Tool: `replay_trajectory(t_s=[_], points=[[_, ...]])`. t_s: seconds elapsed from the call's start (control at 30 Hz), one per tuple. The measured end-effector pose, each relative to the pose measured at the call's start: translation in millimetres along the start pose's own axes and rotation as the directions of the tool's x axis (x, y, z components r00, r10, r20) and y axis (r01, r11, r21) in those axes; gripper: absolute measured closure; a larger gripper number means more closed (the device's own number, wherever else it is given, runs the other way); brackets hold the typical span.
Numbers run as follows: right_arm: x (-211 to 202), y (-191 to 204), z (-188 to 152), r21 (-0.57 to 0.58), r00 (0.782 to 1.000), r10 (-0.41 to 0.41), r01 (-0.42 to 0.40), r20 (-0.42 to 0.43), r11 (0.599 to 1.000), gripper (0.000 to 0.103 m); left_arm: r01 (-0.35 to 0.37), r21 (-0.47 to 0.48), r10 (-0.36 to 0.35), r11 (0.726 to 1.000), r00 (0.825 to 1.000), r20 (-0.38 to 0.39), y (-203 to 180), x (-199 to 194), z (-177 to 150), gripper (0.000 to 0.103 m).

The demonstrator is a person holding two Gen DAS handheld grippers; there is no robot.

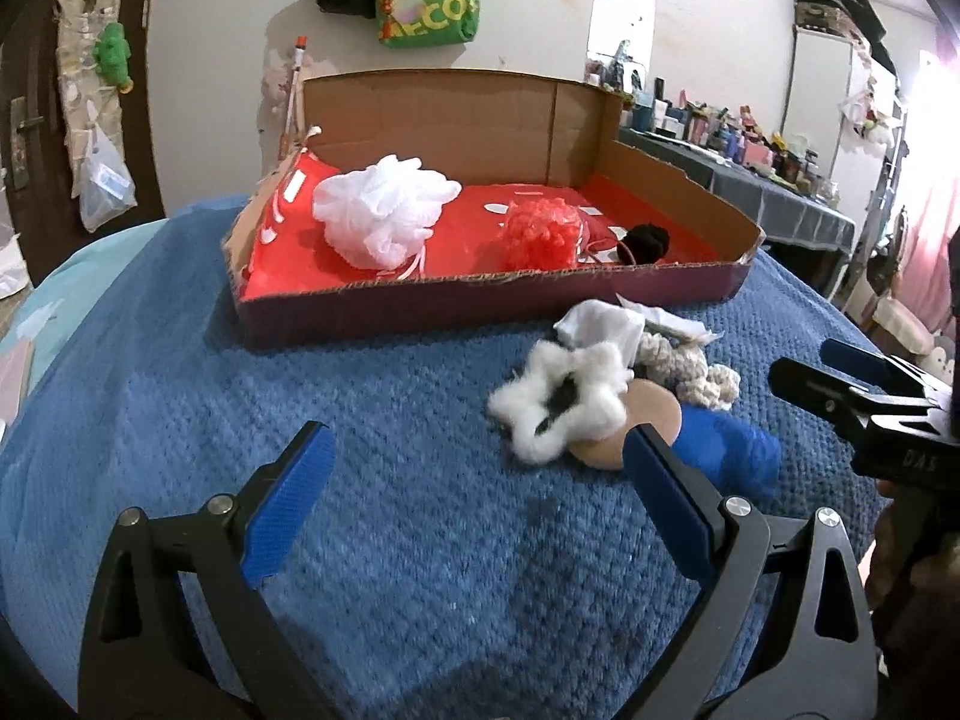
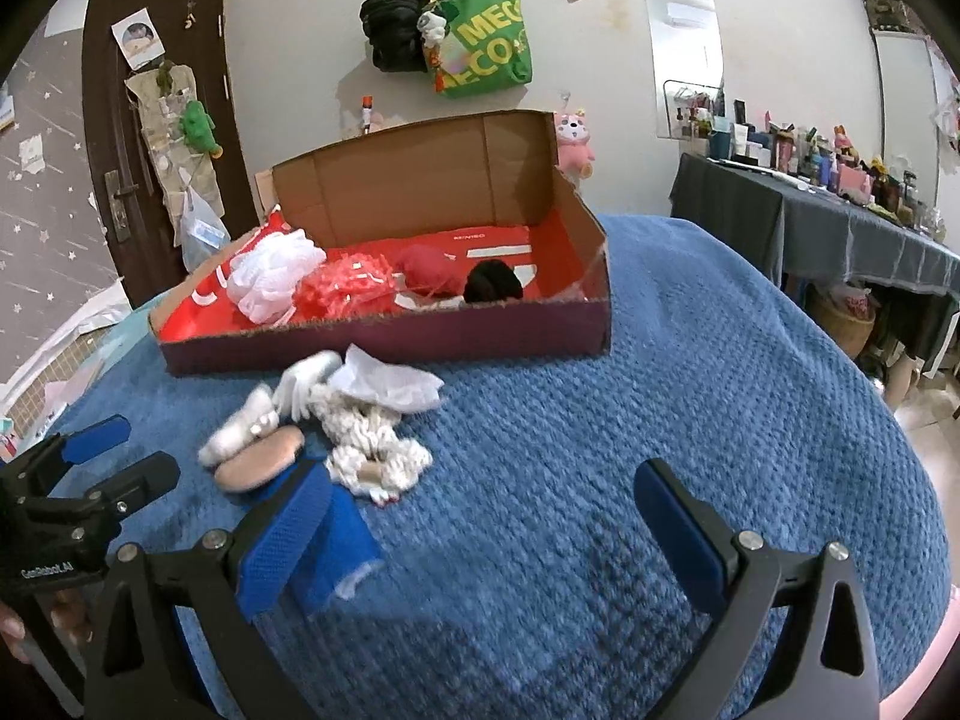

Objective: Organize soft objects

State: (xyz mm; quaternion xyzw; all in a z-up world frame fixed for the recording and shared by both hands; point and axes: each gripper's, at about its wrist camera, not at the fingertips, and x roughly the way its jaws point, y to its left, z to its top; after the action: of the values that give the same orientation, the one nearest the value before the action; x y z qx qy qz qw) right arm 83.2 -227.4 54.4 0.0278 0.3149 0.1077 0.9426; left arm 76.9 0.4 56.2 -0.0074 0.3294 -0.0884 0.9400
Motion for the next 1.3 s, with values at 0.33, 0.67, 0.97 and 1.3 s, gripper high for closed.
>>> replay_trajectory(t_s=[0.33, 0.67, 0.97, 1.3], points=[[20, 7, 33, -0.019, 0.994, 0.077, -0.078, -0.079, 0.997, 0.000, 0.070, 0.002, -0.070, 0.998, 0.995, -0.077, 3, 21, 26, 0.005], [50, 12, 48, -0.024, 0.981, 0.101, -0.106, -0.167, 0.994, 0.000, 0.122, 0.037, -0.114, 0.992, 0.979, -0.166, -4, 45, 37, 0.005], [76, 6, 54, 0.027, 0.953, 0.173, -0.172, -0.249, 0.985, 0.011, 0.157, 0.021, -0.149, 0.987, 0.963, -0.225, -7, 66, 36, 0.005], [88, 13, 50, 0.035, 0.928, 0.240, -0.240, -0.284, 0.970, 0.050, 0.194, -0.011, -0.191, 0.981, 0.952, -0.240, -7, 70, 32, 0.022]])
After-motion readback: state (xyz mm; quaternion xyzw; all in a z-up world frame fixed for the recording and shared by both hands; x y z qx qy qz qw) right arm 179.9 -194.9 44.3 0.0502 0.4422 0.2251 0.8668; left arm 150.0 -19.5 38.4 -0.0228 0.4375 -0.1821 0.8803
